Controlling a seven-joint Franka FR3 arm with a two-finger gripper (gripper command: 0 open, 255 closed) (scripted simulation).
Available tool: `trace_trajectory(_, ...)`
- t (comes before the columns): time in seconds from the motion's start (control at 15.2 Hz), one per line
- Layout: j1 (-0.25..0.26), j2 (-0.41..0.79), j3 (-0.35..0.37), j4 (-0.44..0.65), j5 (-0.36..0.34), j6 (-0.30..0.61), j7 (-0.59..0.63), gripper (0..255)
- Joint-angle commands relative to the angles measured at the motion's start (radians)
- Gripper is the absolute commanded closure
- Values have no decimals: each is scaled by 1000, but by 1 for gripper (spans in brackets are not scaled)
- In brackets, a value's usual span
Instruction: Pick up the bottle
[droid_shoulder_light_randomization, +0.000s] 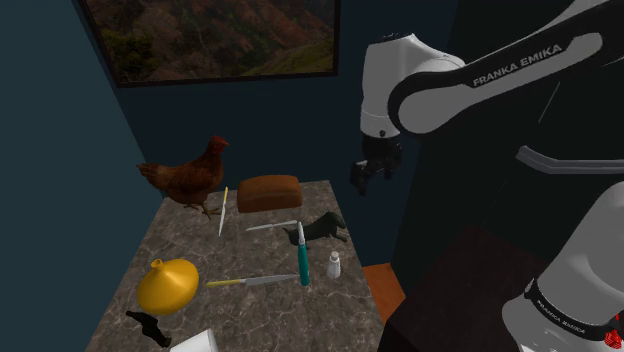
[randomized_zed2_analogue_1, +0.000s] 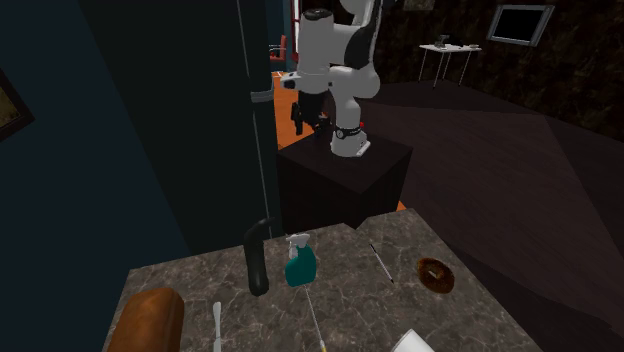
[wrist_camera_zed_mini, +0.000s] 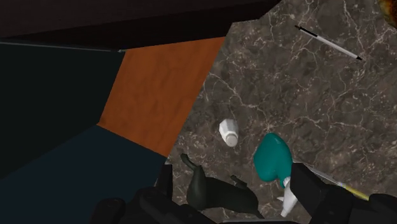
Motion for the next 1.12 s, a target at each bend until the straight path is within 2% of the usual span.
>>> trace_trajectory(0.0,-3,76,30,15,-20,62,56,0)
trace_trajectory(0.26,-11,233,75,67,-94,161,176,0)
trace_trajectory(0.53,-1,402,94,144,-202,234,310,0)
trace_trajectory(0.73,25,529,85,218,-290,270,409,0)
trace_trajectory(1.06,98,734,38,370,-408,302,542,0)
